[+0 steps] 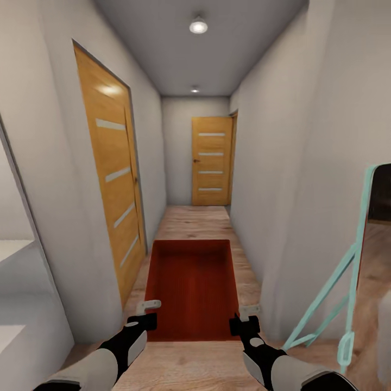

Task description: Move the two storage containers from the living room to the garage. In the garage, place one container on the floor and stack the other container on top of it (either order is fine).

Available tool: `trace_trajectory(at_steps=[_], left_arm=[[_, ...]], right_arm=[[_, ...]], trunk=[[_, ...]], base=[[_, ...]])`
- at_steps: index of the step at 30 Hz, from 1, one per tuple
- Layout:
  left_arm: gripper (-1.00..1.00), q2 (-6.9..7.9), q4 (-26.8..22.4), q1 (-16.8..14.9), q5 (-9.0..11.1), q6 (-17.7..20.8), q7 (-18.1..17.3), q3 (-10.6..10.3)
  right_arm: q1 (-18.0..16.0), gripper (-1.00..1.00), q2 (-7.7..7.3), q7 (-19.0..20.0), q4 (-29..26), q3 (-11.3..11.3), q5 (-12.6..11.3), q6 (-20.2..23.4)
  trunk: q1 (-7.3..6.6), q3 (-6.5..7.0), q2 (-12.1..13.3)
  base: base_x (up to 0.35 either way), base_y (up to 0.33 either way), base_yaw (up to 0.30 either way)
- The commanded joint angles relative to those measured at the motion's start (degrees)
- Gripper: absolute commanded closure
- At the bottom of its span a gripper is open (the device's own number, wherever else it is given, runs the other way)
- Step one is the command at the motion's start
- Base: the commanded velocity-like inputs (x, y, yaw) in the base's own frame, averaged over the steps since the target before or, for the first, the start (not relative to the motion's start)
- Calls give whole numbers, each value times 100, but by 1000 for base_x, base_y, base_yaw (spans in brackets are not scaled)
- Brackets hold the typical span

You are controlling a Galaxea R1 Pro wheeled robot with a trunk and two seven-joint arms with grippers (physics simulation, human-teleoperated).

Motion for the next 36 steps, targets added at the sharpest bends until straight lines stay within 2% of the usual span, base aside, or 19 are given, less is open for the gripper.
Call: trace_trajectory(at_steps=[1, 36], left_arm=[[100, 201, 11, -1, 50, 13, 146, 48], [100, 204, 19, -1, 41, 13, 146, 43]], right_arm=[[-9, 100, 2, -23, -9, -78, -48, -140], [-9, 100, 2, -23, -9, -78, -48, -140]], trunk=[[5, -9, -7], [5, -9, -7]], base=[[316, 110, -88], [318, 84, -7]])
